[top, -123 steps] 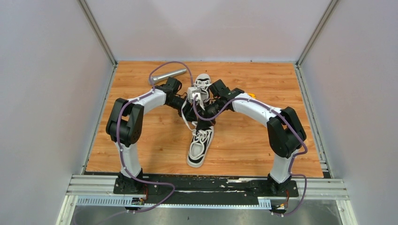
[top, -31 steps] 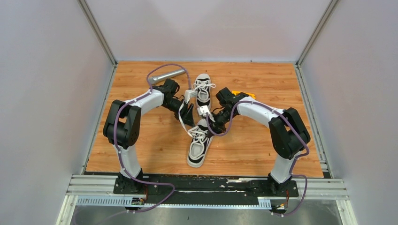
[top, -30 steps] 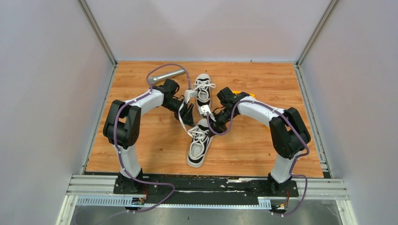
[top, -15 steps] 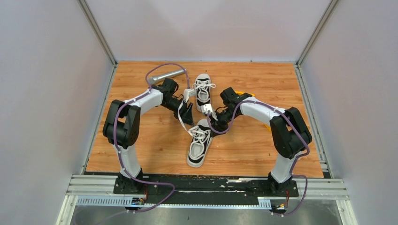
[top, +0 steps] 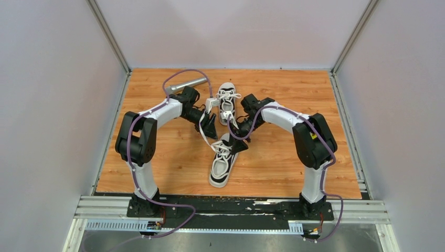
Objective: Tie the shoes
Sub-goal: Cross the shoelace with the shoelace.
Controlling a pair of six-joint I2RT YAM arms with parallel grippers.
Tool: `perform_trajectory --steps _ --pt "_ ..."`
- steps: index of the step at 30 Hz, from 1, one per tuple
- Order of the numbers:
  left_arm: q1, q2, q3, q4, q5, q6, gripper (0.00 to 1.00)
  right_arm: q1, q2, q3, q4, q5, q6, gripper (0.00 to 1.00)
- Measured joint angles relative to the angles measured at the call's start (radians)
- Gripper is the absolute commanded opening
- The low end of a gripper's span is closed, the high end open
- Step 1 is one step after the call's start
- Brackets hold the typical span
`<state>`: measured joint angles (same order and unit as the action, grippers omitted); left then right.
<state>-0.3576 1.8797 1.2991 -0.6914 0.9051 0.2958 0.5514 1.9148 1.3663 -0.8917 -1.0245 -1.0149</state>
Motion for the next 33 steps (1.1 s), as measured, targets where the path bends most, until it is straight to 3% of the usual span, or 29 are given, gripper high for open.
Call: perform_trajectory --steps 11,18,33 --pt "0.000 0.003 0.000 0.000 0.002 0.000 0.63 0.020 0.056 0.035 -0.083 -0.058 0.006 0.50" --pt "0.000 0.003 0.000 0.000 0.002 0.000 0.63 0.042 0.045 0.007 -0.001 -0.060 0.104 0.36" --pt "0.000 0.003 0.000 0.000 0.002 0.000 0.62 0.044 -0.009 -0.044 0.089 0.032 0.184 0.22"
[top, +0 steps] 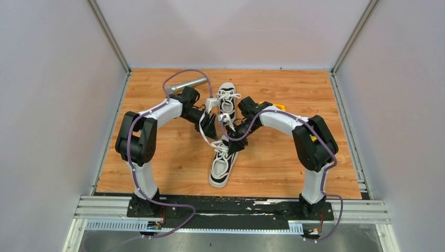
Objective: Tie the shoes
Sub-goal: Cross the shoelace with the shoelace.
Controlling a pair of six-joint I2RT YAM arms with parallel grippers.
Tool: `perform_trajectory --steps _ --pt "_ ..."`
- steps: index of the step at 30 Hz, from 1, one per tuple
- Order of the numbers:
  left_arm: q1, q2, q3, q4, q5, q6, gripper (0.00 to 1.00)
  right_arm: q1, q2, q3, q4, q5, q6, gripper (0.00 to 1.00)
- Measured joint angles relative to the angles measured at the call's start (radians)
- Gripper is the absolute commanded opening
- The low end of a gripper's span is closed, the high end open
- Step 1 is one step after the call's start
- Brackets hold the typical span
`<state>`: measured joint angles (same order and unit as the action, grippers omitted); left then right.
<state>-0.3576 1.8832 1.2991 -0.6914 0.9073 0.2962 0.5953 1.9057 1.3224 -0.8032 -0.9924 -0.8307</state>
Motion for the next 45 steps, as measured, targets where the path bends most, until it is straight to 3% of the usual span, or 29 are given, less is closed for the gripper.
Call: perform_trajectory --steps 6,15,19,22,25,35,45 --pt "0.000 0.000 0.000 0.000 0.000 0.000 0.62 0.000 -0.018 -0.034 0.043 0.063 0.045 0.15" --pt "0.000 0.001 0.000 0.000 0.004 0.000 0.62 0.016 -0.084 -0.064 0.159 0.215 0.241 0.13" --pt "0.000 0.006 0.000 0.000 0.007 0.000 0.62 0.026 -0.130 -0.108 0.176 0.228 0.273 0.27" --pt "0.000 0.006 0.000 0.001 0.007 -0.001 0.62 0.026 -0.167 -0.155 0.177 0.223 0.259 0.39" --pt "0.000 0.006 0.000 0.001 0.007 0.000 0.62 0.025 -0.200 -0.202 0.179 0.222 0.204 0.42" --pt "0.000 0.006 0.000 0.001 0.007 -0.001 0.62 0.023 -0.208 -0.226 0.266 0.234 0.081 0.41" --pt "0.000 0.006 0.000 0.001 0.007 -0.002 0.62 0.025 -0.164 -0.224 0.300 0.212 -0.003 0.31"
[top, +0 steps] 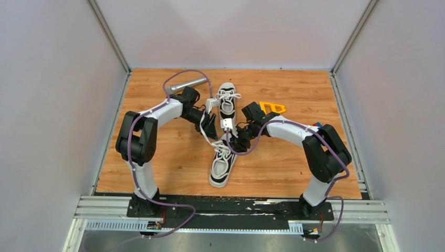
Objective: Tie the shoes
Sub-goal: Cross the shoelace with the shoelace.
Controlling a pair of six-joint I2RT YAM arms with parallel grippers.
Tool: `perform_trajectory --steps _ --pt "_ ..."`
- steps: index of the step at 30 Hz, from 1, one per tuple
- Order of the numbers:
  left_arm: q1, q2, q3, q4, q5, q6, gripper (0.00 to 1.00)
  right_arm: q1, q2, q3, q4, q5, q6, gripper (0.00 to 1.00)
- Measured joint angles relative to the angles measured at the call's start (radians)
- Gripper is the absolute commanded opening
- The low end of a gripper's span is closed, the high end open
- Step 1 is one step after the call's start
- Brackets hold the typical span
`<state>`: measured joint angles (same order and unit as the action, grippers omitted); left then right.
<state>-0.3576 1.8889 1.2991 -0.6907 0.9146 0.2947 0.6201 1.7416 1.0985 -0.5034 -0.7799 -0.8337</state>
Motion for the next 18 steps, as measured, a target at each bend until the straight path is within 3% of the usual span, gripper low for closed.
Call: perform_trajectory --steps 5,11,18 --pt "0.000 0.000 0.000 0.000 0.000 -0.002 0.62 0.001 0.007 0.000 0.000 -0.009 -0.022 0.23" --pt "0.000 0.000 0.000 0.000 0.000 -0.002 0.62 0.003 0.007 0.000 -0.002 -0.015 -0.032 0.01" --pt "0.000 0.000 0.000 0.002 -0.003 -0.003 0.63 -0.010 -0.051 -0.016 -0.048 -0.001 -0.037 0.00"
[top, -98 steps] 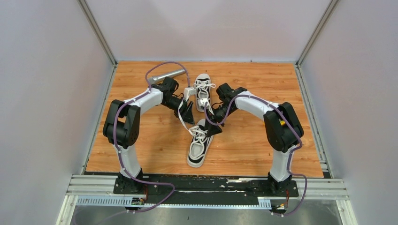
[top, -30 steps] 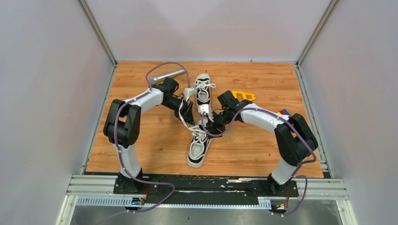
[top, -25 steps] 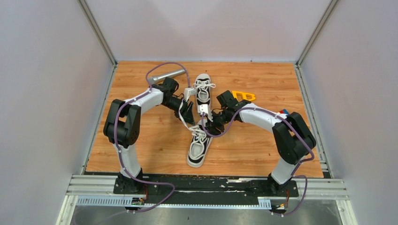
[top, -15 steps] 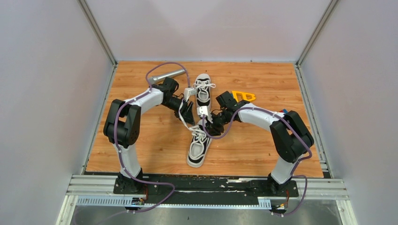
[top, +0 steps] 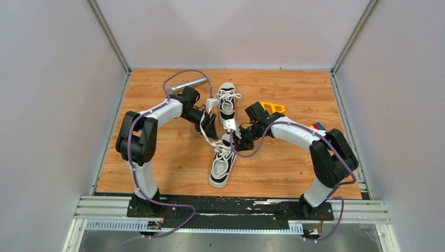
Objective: Tie the shoes
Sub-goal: Cross the shoelace with the shoelace, then tie the shoelace on the shoe.
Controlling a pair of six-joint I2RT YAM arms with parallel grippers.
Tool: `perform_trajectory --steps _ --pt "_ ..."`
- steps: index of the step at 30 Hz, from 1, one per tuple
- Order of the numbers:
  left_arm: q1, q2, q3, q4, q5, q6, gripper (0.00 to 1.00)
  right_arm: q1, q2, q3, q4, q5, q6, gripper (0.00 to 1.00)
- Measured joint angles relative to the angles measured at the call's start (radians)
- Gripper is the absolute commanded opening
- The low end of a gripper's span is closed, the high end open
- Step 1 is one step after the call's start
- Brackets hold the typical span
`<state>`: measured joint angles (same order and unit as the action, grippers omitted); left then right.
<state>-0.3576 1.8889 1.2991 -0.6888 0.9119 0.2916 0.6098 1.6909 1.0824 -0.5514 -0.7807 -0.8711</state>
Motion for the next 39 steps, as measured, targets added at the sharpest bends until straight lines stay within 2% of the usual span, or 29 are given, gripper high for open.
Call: perform_trajectory --steps 5,8,11,29,32,36,39 --pt "0.000 0.000 0.000 0.012 -0.010 -0.008 0.63 -0.025 -0.070 -0.030 -0.042 0.006 -0.005 0.00" --pt "0.000 0.000 0.000 0.019 -0.018 -0.017 0.63 -0.032 -0.079 -0.040 -0.056 0.008 -0.006 0.18" --pt "0.000 0.000 0.000 0.021 -0.020 -0.019 0.63 -0.032 -0.079 -0.051 -0.051 0.004 -0.001 0.24" --pt "0.000 0.000 0.000 0.028 -0.020 -0.026 0.62 0.019 0.057 0.015 0.040 -0.034 -0.024 0.31" --pt "0.000 0.000 0.000 0.027 -0.020 -0.026 0.62 0.021 0.060 0.021 0.040 -0.045 -0.026 0.30" --pt "0.000 0.000 0.000 0.027 -0.020 -0.026 0.62 0.024 0.080 0.043 0.024 -0.066 -0.037 0.12" --pt "0.000 0.004 0.000 0.027 -0.019 -0.026 0.62 0.024 0.103 0.065 0.002 -0.065 -0.043 0.06"
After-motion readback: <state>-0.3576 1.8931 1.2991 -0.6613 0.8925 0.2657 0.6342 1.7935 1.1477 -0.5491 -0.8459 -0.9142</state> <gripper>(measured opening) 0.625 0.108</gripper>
